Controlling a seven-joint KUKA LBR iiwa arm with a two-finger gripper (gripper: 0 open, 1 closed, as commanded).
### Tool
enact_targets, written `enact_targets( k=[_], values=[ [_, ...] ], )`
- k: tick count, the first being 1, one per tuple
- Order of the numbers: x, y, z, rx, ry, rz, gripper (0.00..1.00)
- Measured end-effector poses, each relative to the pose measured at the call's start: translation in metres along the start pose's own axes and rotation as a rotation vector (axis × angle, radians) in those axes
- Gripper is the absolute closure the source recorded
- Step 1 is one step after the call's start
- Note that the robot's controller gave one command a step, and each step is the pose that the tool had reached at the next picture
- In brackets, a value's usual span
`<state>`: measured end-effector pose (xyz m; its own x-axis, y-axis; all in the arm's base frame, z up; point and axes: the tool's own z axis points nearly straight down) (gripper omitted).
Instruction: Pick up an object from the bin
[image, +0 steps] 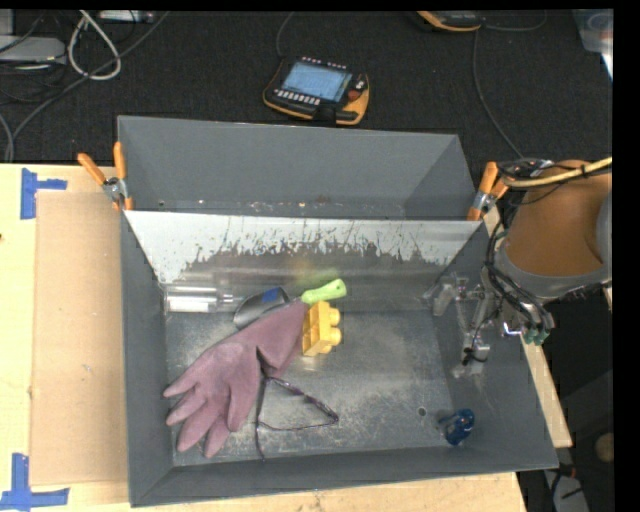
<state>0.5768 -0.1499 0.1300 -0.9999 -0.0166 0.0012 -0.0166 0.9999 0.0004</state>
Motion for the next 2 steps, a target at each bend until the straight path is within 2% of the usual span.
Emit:
enact_targets(
  k=[1,2],
  values=[
    [0.0,0.0,0.0,0.0,0.0,0.0,0.0],
    [0.1,0.018,0.057,-0.004,-0.001,0.065,0.0]
  ],
)
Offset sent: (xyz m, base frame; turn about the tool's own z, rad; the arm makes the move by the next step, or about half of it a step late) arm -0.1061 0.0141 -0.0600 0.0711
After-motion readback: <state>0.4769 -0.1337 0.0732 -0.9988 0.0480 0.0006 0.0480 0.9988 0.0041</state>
